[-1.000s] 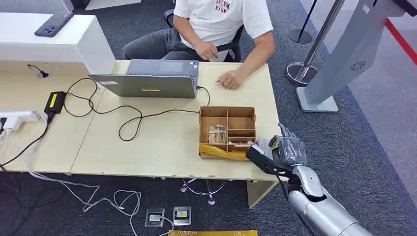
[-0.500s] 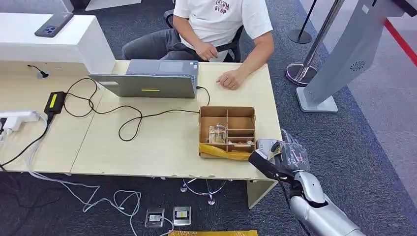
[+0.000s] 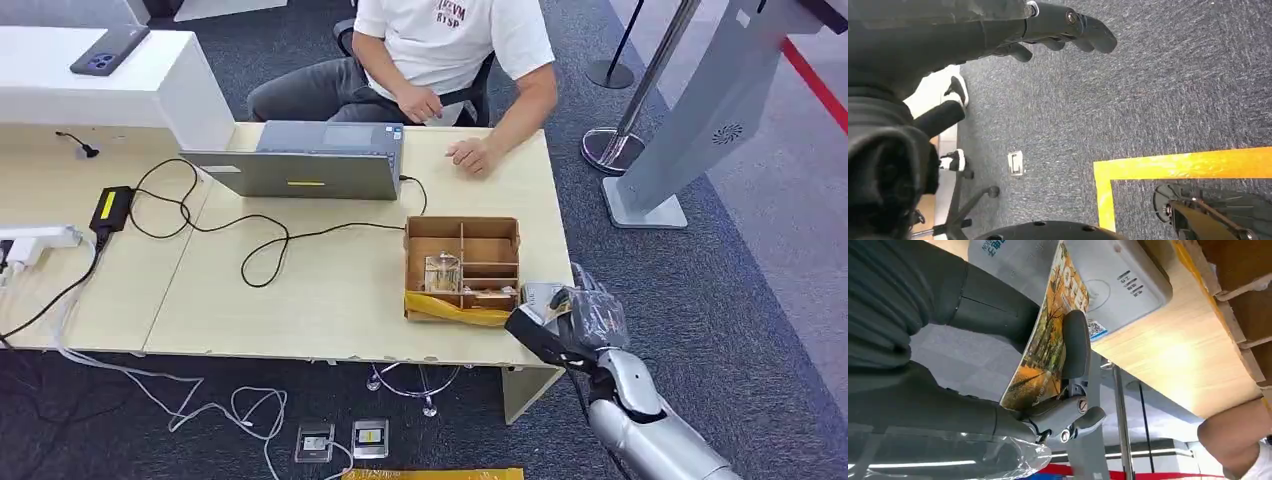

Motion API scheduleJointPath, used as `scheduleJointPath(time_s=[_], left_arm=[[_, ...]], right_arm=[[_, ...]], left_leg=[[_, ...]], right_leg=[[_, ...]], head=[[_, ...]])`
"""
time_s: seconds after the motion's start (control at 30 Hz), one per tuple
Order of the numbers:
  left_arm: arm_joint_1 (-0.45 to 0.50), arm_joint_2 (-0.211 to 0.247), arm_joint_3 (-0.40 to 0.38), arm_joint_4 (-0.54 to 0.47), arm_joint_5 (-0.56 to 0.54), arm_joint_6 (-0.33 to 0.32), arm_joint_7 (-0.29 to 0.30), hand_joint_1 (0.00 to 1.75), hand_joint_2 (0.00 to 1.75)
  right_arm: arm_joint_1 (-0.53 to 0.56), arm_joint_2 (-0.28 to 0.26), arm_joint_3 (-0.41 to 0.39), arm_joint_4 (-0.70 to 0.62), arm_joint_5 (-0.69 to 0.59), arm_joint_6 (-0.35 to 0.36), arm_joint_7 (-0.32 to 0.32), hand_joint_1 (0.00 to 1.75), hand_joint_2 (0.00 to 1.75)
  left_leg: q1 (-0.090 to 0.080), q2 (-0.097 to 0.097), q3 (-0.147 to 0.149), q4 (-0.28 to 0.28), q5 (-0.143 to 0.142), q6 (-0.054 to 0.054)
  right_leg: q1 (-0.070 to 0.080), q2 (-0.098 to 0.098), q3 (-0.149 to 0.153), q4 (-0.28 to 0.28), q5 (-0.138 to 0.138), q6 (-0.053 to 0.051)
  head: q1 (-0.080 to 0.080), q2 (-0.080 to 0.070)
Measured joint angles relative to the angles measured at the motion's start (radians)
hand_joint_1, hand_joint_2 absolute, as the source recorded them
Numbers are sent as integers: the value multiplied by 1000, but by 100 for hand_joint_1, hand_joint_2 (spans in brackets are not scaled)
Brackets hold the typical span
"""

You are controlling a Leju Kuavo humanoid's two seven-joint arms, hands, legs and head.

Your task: Pass the card to the sensor for recognition and then transmit it.

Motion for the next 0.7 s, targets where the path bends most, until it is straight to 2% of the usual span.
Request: scheduleJointPath(time_s=[0.23,0.7], left_arm=[[0,0,0,0,-3,0,-5,0,0],[-1,1,-8,0,-44,-1,-14,0,0]], right_arm=[[-33,3,-17,0,29,-25,5,175,175],[-283,-7,-73,-87,71,-15,42,175,175]], left_leg=[[0,0,0,0,0,0],[0,0,-1,0,0,0]], right_leg=[[0,0,0,0,0,0],[0,0,-1,0,1,-1]], head=[[0,0],[0,0]])
